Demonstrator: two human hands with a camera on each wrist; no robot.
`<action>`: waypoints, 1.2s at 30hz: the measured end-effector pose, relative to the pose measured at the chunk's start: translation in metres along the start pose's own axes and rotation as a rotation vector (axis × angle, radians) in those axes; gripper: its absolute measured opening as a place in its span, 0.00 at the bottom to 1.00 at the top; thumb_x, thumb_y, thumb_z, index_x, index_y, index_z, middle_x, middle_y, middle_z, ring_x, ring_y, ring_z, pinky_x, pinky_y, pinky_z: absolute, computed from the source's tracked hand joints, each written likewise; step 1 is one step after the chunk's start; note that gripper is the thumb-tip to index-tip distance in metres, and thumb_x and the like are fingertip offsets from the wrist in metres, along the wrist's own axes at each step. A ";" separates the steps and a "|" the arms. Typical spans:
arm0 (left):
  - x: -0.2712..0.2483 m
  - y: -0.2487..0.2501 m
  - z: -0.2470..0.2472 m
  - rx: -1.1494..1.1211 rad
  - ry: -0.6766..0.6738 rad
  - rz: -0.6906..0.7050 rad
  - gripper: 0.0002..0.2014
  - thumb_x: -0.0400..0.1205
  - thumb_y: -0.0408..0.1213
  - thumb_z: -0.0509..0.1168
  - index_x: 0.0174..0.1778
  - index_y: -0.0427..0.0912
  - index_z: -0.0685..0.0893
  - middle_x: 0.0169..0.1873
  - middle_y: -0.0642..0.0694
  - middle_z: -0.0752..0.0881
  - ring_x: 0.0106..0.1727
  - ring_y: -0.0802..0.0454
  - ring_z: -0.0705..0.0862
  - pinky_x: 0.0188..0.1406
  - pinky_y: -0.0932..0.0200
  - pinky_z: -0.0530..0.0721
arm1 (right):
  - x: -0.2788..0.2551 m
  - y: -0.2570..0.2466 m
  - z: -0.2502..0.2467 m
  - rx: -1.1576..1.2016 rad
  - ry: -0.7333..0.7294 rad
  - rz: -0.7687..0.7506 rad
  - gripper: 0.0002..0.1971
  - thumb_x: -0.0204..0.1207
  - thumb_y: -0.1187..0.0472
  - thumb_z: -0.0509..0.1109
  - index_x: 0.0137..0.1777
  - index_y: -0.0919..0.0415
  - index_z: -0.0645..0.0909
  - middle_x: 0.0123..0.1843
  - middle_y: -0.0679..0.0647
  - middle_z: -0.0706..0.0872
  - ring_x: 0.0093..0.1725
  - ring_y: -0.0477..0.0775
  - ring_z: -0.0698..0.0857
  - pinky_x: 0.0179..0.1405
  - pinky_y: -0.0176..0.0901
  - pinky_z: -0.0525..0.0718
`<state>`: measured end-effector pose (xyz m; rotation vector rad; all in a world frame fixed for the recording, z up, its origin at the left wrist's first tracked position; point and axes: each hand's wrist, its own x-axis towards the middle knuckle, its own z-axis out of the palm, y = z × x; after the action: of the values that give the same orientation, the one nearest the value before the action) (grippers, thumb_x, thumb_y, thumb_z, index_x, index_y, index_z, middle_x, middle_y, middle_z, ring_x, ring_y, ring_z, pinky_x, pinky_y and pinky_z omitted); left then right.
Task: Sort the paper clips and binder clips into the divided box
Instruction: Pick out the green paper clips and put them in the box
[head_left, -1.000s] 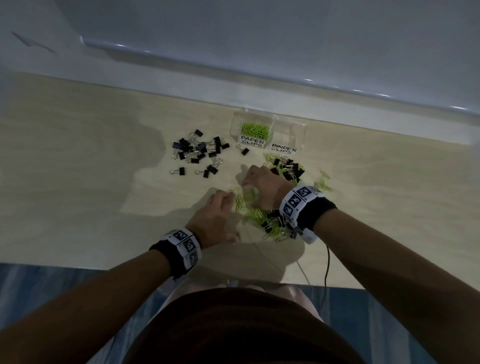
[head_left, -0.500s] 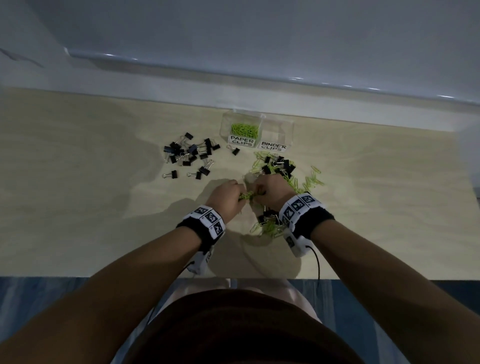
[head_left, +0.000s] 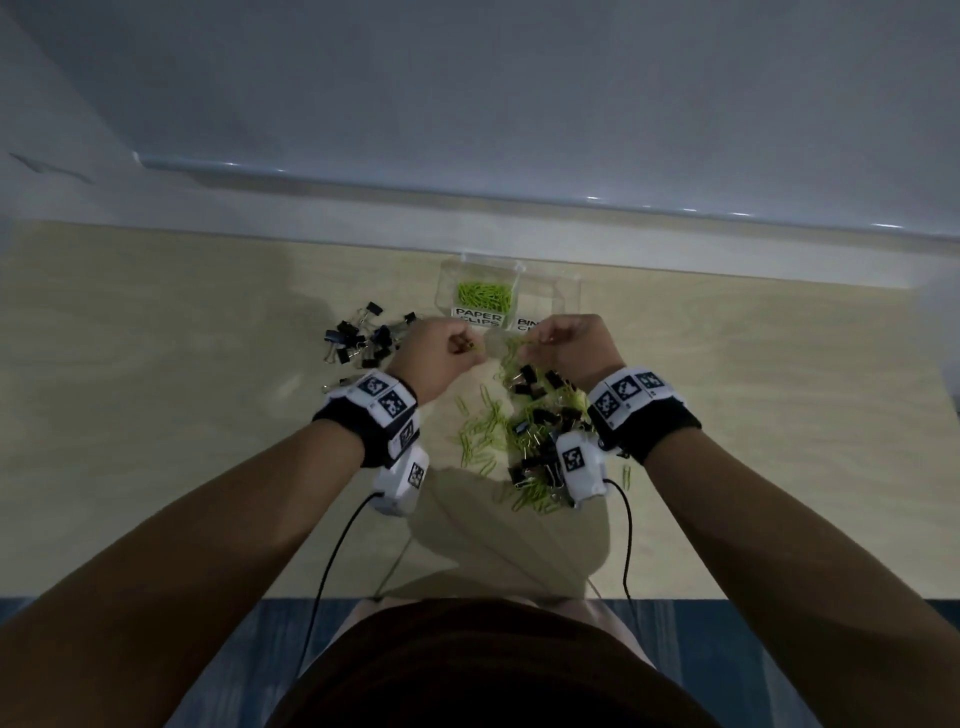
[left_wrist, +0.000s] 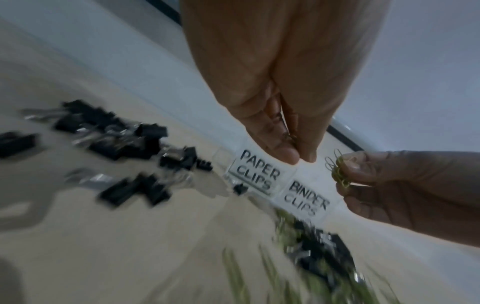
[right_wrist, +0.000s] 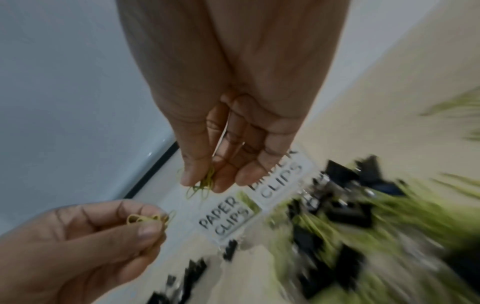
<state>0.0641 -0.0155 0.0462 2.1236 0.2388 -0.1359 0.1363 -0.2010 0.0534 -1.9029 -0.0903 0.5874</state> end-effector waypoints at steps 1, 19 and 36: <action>0.011 0.007 -0.004 -0.006 0.040 0.013 0.05 0.75 0.35 0.73 0.45 0.41 0.88 0.37 0.50 0.88 0.37 0.55 0.86 0.42 0.63 0.85 | 0.008 -0.009 -0.003 -0.010 0.020 -0.020 0.08 0.64 0.75 0.77 0.40 0.78 0.83 0.27 0.46 0.88 0.28 0.43 0.86 0.31 0.33 0.84; 0.002 -0.005 -0.006 0.397 -0.100 0.158 0.16 0.78 0.39 0.69 0.61 0.45 0.82 0.58 0.46 0.83 0.53 0.51 0.82 0.59 0.52 0.82 | 0.019 -0.009 0.026 -0.836 -0.200 -0.333 0.14 0.72 0.71 0.64 0.54 0.62 0.85 0.53 0.59 0.87 0.52 0.59 0.86 0.55 0.52 0.85; -0.056 -0.040 0.054 0.325 -0.193 -0.016 0.12 0.74 0.36 0.72 0.51 0.38 0.84 0.49 0.42 0.80 0.52 0.42 0.80 0.52 0.53 0.78 | -0.037 0.033 0.051 -1.025 -0.462 -0.226 0.14 0.73 0.67 0.66 0.59 0.61 0.80 0.55 0.60 0.79 0.54 0.63 0.80 0.53 0.53 0.82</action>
<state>0.0001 -0.0471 -0.0050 2.4113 0.1257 -0.4111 0.0751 -0.1832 0.0228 -2.6189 -1.0614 0.9134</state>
